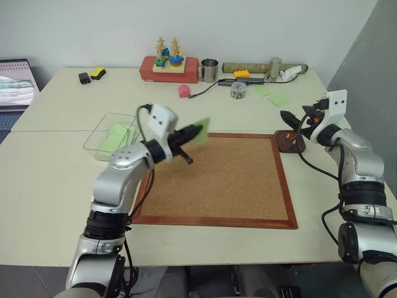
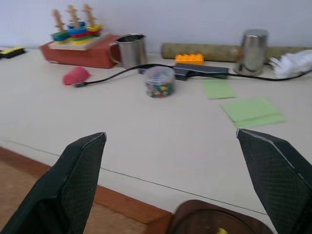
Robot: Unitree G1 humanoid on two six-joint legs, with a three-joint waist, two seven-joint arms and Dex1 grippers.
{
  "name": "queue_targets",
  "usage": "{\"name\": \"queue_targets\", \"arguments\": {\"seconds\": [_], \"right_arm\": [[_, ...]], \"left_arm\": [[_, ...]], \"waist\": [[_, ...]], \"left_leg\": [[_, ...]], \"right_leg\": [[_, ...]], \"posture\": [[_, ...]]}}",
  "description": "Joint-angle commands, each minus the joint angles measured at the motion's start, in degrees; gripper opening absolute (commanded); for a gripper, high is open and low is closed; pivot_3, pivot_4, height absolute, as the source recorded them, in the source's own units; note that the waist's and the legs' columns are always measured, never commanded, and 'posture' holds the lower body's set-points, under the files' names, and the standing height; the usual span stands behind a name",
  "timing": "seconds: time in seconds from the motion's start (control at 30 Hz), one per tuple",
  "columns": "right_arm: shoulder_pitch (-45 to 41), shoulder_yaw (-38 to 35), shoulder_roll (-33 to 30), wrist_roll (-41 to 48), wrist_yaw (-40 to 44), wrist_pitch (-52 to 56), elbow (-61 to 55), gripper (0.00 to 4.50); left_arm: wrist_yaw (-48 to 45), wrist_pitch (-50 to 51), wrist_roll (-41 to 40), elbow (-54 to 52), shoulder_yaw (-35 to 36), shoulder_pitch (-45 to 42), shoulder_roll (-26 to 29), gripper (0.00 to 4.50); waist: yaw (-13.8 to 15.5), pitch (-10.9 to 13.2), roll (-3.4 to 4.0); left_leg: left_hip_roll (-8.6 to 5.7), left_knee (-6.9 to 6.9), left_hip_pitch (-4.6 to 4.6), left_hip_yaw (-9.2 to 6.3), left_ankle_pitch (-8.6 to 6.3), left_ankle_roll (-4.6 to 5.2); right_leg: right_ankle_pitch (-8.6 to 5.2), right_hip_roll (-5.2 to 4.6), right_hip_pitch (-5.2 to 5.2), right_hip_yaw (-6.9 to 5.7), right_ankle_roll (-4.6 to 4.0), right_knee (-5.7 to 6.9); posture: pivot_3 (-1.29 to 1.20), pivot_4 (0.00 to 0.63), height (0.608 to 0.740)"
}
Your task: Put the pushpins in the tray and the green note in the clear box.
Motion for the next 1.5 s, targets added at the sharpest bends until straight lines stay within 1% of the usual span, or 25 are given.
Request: {"name": "queue_targets", "arguments": {"seconds": [0.03, 0.13, 0.27, 0.37, 0.57, 0.7, 0.73, 0.77, 0.83, 0.87, 0.9, 0.97, 1.0, 1.07, 1.17, 1.2, 1.23, 1.3, 1.37, 1.47, 1.5], "right_arm": [[3.09, 3.64, 0.13, 5.53, 6.59, 3.31, -15.42, 4.49], [4.50, 6.58, 0.55, 7.37, 8.79, 4.40, -23.25, 4.49], [5.04, 8.41, 3.07, 12.11, 8.18, 8.04, -31.26, 4.49], [5.09, 9.63, 4.62, 14.64, 7.06, 10.93, -35.60, 4.49], [5.54, 11.06, 4.87, 16.36, 6.40, 13.43, -38.71, 4.49], [5.87, 11.15, 4.41, 16.22, 6.37, 13.82, -38.98, 4.49], [5.96, 11.10, 4.32, 16.24, 6.34, 13.87, -39.07, 4.50], [5.99, 11.07, 4.26, 16.23, 6.30, 13.90, -39.08, 4.50], [6.07, 10.99, 4.08, 16.35, 6.20, 13.96, -39.20, 4.50], [6.00, 10.99, 4.02, 16.35, 6.16, 13.96, -39.09, 4.50], [6.02, 10.96, 3.93, 16.40, 6.11, 13.97, -39.12, 4.50], [5.93, 10.99, 3.81, 16.25, 6.07, 13.83, -38.90, 4.50], [5.83, 11.00, 3.77, 16.15, 6.08, 13.72, -38.71, 4.50], [5.93, 10.93, 3.70, 16.19, 5.97, 13.74, -38.86, 4.50], [5.65, 10.74, 3.48, 15.71, 6.04, 13.32, -37.82, 4.50], [5.65, 10.69, 3.37, 15.47, 6.01, 13.14, -37.57, 4.50], [5.65, 10.63, 3.26, 15.16, 5.94, 12.92, -37.28, 4.50], [5.64, 10.50, 3.05, 14.58, 5.84, 12.43, -36.74, 4.50], [5.59, 10.22, 2.78, 14.09, 5.76, 11.95, -35.98, 4.50], [5.91, 10.33, 0.40, 12.64, 7.46, 10.96, -34.07, 4.50], [6.22, 10.62, -0.87, 11.88, 8.61, 10.29, -33.26, 4.50]], "left_arm": [[6.71, -1.79, 2.90, 1.99, 6.13, -0.56, 2.08, 0.00], [11.74, -3.26, 6.98, 5.16, 8.11, -0.85, 4.29, 0.00], [19.04, -6.29, 12.08, 9.70, 10.54, -1.30, 6.81, 0.00], [24.10, -6.85, 14.21, 12.48, 12.62, -2.04, 7.64, 0.00], [27.20, -6.07, 13.02, 16.81, 15.25, -2.38, 6.19, 0.00], [26.16, -6.13, 11.46, 17.87, 15.69, -1.98, 5.39, 0.00], [25.88, -6.25, 11.27, 17.84, 15.73, -1.82, 5.28, 0.39], [25.77, -6.19, 10.99, 17.94, 15.87, -1.78, 5.16, 0.45], [25.92, -6.07, 10.71, 17.99, 16.07, -1.71, 5.10, 0.87], [25.89, -6.16, 10.66, 18.17, 16.08, -1.80, 5.19, 1.01], [25.86, -6.16, 10.63, 18.11, 16.08, -1.79, 5.26, 1.26], [25.82, -6.20, 10.55, 18.25, 16.02, -2.00, 5.45, 1.59], [25.80, -6.21, 10.46, 18.39, 15.97, -2.16, 5.55, 1.83], [25.81, -6.14, 10.25, 18.12, 15.94, -2.03, 5.68, 2.16], [24.62, -8.04, 11.64, 17.98, 14.15, -2.59, 6.81, 2.70], [23.90, -8.55, 12.01, 17.63, 13.47, -2.61, 7.15, 2.81], [23.16, -8.90, 12.09, 17.23, 12.97, -2.63, 7.30, 3.08], [21.85, -9.19, 11.92, 16.53, 12.34, -2.76, 7.43, 3.44], [18.59, -9.96, 11.29, 15.76, 11.10, -3.07, 7.81, 3.86], [6.26, -6.68, 6.95, 11.70, 7.08, -2.69, 9.49, 4.44], [2.47, -4.85, 5.55, 10.06, 5.75, -2.21, 10.31, 4.49]], "waist": [[-0.10, 0.01, 0.01], [-0.30, 0.01, 0.02], [-0.11, 0.01, 0.01], [0.09, 0.01, 0.00], [0.96, 0.01, 0.00], [1.07, 0.01, -0.01], [1.05, 0.01, -0.01], [1.02, 0.01, -0.01], [1.00, 0.01, -0.01], [1.00, 0.01, -0.01], [1.00, 0.01, -0.01], [1.00, 0.01, -0.01], [1.00, 0.01, -0.01], [1.00, 0.01, -0.01], [0.99, 0.01, -0.01], [0.99, 0.01, -0.01], [0.99, 0.01, -0.01], [0.99, 0.01, -0.01], [1.00, 0.01, -0.01], [1.02, 0.02, -0.03], [1.11, 0.03, -0.03]], "left_leg": [[-0.01, -0.01, -0.02, 0.01, 0.00, 0.00], [0.01, 0.00, -0.01, -0.02, 0.00, 0.00], [0.01, 0.01, -0.01, -0.09, 0.00, 0.00], [0.00, 0.02, -0.04, -0.11, 0.00, 0.00], [-0.02, 0.03, -0.08, -0.14, 0.00, -0.01], [-0.01, 0.03, -0.08, -0.16, 0.00, -0.01], [-0.01, 0.04, -0.08, -0.16, 0.00, -0.01], [-0.01, 0.03, -0.08, -0.16, 0.00, -0.01], [0.00, 0.03, -0.08, -0.17, 0.00, -0.01], [0.00, 0.02, -0.07, -0.17, 0.00, -0.01], [0.00, 0.02, -0.07, -0.17, 0.00, -0.01], [0.00, 0.02, -0.07, -0.17, 0.00, -0.01], [0.00, 0.02, -0.07, -0.17, 0.00, -0.01], [0.00, 0.02, -0.07, -0.17, 0.00, -0.01], [0.00, 0.02, -0.07, -0.17, 0.00, -0.01], [0.00, 0.02, -0.07, -0.17, 0.00, -0.01], [0.00, 0.02, -0.08, -0.17, 0.00, -0.01], [0.00, 0.02, -0.08, -0.17, 0.00, -0.01], [-0.01, 0.03, -0.08, -0.16, 0.00, -0.01], [-0.01, 0.02, -0.08, -0.15, 0.00, -0.01], [-0.01, 0.02, -0.11, -0.16, 0.00, -0.01]], "right_leg": [[0.00, -0.01, -0.02, 0.01, 0.00, 0.00], [0.00, 0.00, -0.04, -0.01, 0.00, 0.03], [0.00, 0.00, -0.03, -0.09, 0.00, 0.04], [0.00, -0.02, -0.03, -0.11, 0.00, 0.03], [0.01, -0.05, -0.03, -0.17, 0.00, 0.01], [0.01, -0.05, -0.03, -0.22, 0.00, 0.03], [0.01, -0.05, -0.03, -0.21, -0.01, 0.02], [0.01, -0.05, -0.03, -0.21, -0.01, 0.02], [0.01, -0.04, -0.03, -0.22, -0.01, 0.03], [0.01, -0.04, -0.03, -0.22, -0.01, 0.03], [0.01, -0.04, -0.03, -0.22, -0.01, 0.03], [0.01, -0.04, -0.03, -0.22, -0.01, 0.03], [0.01, -0.04, -0.03, -0.22, -0.01, 0.03], [0.01, -0.04, -0.03, -0.22, -0.01, 0.03], [0.01, -0.04, -0.03, -0.22, -0.01, 0.03], [0.01, -0.04, -0.03, -0.22, -0.01, 0.03], [0.01, -0.04, -0.03, -0.23, -0.01, 0.03], [0.01, -0.04, -0.03, -0.22, -0.01, 0.03], [0.01, -0.04, -0.03, -0.22, -0.01, 0.03], [0.01, -0.04, -0.03, -0.22, -0.01, 0.03], [0.01, -0.04, -0.03, -0.23, -0.01, 0.02]], "posture": [[0.00, 0.150, 0.740], [0.00, 0.150, 0.740], [0.00, 0.150, 0.740], [0.00, 0.150, 0.740], [0.00, 0.150, 0.740], [0.00, 0.150, 0.740], [0.00, 0.150, 0.740], [0.00, 0.150, 0.740], [0.00, 0.150, 0.740], [0.00, 0.150, 0.740], [0.00, 0.150, 0.740], [0.00, 0.150, 0.740], [0.00, 0.150, 0.740], [0.00, 0.150, 0.740], [0.00, 0.150, 0.740], [0.00, 0.150, 0.740], [0.00, 0.150, 0.740], [0.00, 0.150, 0.740], [0.00, 0.150, 0.740], [0.00, 0.150, 0.740], [0.00, 0.150, 0.740]]}}
